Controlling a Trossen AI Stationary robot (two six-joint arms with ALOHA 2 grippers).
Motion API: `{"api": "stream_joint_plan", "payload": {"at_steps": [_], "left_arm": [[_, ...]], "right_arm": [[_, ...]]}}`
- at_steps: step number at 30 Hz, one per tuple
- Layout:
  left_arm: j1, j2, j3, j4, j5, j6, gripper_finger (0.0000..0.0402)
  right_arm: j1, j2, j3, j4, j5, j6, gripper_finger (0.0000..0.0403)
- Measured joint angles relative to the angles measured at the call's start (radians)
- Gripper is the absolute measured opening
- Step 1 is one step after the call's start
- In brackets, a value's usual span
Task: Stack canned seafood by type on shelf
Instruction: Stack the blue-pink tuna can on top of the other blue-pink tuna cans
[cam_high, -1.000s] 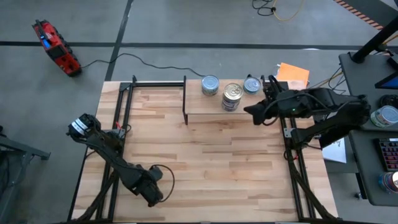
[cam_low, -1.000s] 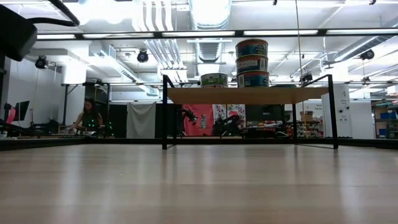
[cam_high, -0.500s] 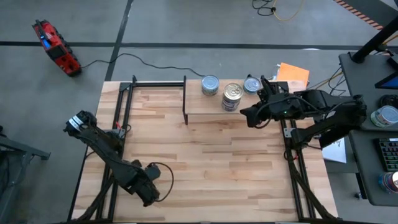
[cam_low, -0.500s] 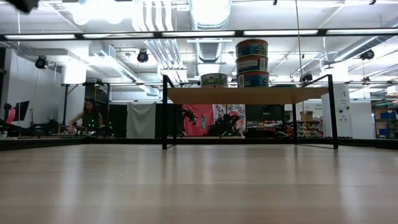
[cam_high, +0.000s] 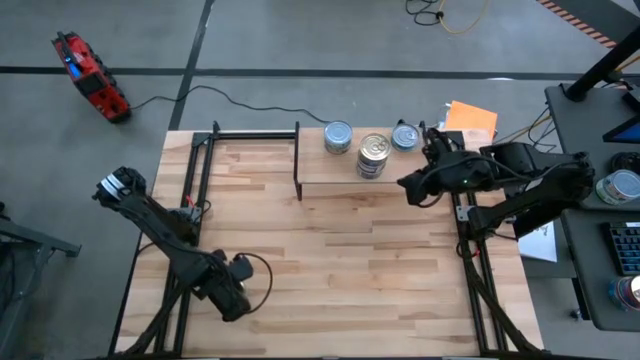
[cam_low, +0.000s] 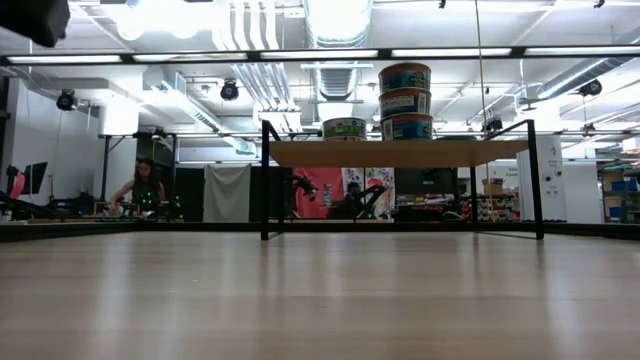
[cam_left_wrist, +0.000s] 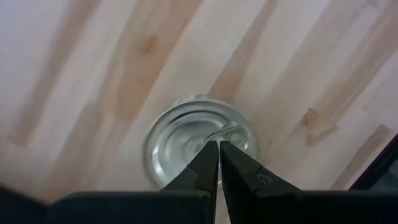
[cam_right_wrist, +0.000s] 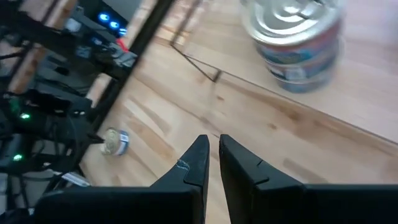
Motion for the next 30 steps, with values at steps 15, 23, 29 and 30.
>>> {"api": "stream_joint_plan", "payload": {"at_steps": [15, 23, 29, 30], "left_arm": [[0.005, 0.015, -0.132, 0.251, 0.010, 0.000, 0.0001], [0.027, 0.015, -0.180, 0.368, -0.028, 0.000, 0.0001], [0.070, 0.015, -0.180, 0.374, -0.077, 0.074, 0.0001], [0.082, 0.016, -0.180, 0.382, -0.085, 0.093, 0.0001]], "right_arm": [[0.023, 0.002, -0.010, -0.097, 0.000, 0.059, 0.0028], [0.022, 0.008, -0.011, -0.092, 0.007, 0.058, 0.0028], [0.022, 0.008, -0.011, -0.091, 0.008, 0.058, 0.0028], [0.022, 0.008, -0.011, -0.091, 0.008, 0.058, 0.0028]]}}
